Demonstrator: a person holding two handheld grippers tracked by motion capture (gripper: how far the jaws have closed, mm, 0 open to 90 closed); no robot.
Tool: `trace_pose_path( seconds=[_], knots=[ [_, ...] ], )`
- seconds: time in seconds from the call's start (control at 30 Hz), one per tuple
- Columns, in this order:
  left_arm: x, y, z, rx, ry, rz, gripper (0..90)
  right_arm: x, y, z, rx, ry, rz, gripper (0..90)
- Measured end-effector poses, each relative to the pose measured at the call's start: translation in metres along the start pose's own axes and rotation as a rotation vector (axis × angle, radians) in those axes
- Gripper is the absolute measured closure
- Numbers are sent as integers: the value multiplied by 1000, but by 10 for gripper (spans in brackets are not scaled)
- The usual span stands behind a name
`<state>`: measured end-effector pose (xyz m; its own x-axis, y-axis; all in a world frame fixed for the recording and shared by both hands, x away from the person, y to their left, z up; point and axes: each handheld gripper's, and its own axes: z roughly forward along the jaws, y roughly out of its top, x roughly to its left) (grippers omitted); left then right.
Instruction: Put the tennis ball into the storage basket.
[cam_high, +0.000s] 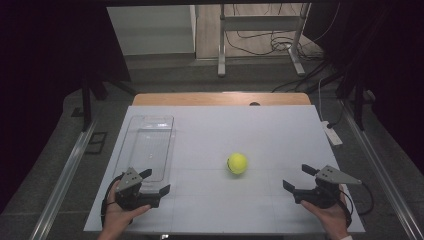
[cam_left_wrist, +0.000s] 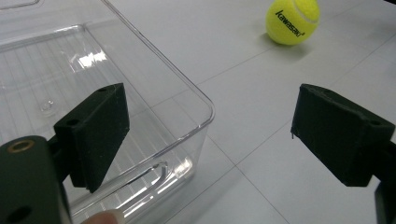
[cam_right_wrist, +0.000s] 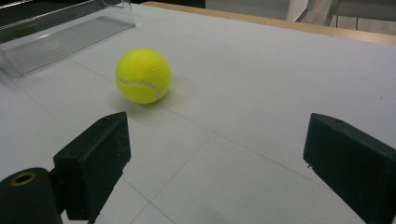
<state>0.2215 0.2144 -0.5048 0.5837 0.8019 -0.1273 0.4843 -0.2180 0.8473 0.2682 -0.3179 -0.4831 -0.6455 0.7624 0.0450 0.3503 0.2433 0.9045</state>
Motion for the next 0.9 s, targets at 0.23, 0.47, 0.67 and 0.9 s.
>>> trace_pose_path(
  seconds=[0.23,0.47,0.67,0.9],
  knots=[
    [0,0,0,0,-1,1,121,1,0,0,-4,-1,1,80],
    [0,1,0,6,0,1,121,0,-1,1,0,-5,0,83],
    [-1,6,0,11,1,-11,119,0,0,0,-3,1,4,84],
    [-1,12,3,34,2,-22,114,-2,-2,2,-2,8,10,86]
  ],
)
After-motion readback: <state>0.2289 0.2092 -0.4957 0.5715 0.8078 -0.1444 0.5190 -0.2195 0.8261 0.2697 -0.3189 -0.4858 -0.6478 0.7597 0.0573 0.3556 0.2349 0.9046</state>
